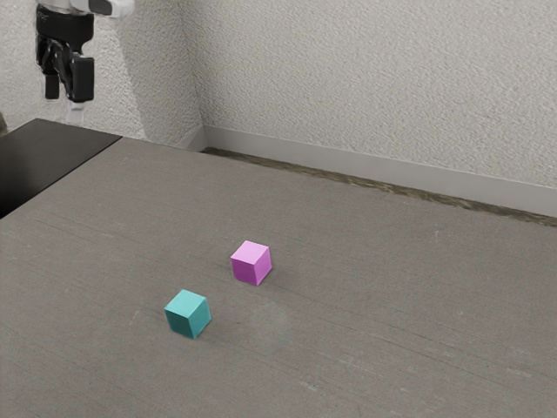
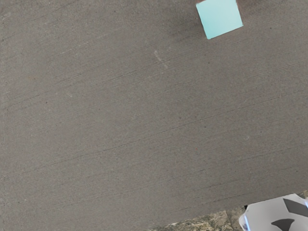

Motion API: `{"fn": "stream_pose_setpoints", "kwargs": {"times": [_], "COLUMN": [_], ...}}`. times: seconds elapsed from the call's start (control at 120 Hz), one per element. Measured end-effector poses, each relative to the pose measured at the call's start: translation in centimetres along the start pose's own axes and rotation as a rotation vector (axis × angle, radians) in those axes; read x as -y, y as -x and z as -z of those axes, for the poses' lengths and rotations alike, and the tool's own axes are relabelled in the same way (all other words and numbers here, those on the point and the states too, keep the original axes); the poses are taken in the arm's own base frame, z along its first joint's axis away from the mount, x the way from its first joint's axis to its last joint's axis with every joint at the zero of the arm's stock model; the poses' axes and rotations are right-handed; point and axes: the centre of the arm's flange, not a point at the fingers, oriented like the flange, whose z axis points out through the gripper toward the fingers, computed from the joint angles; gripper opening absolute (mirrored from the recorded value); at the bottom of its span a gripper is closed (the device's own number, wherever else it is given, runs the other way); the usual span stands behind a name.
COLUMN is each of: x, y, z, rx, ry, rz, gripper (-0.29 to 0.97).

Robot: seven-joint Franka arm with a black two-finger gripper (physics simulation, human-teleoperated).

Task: Pick up the blue block with one arm, and put the blue block on the pink block with one arm

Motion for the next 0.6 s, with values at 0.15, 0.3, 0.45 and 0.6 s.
{"fn": "stream_pose_setpoints", "kwargs": {"times": [0.15, 0.3, 0.45, 0.6], "x": [1.1, 1.2, 0.9, -0.2], "y": [-0.7, -1.0, -3.6, -5.7], "z": [0.7, 0.8, -3.2, -8.4], "rx": [-0.08, -0.13, -0.081, -0.017], "ry": [-0.043, -0.039, 0.008, 0.05], "rz": [-0.108, -0.209, -0.265, -0.268], "gripper": [0.68, 0.68, 0.68, 0.68]}}
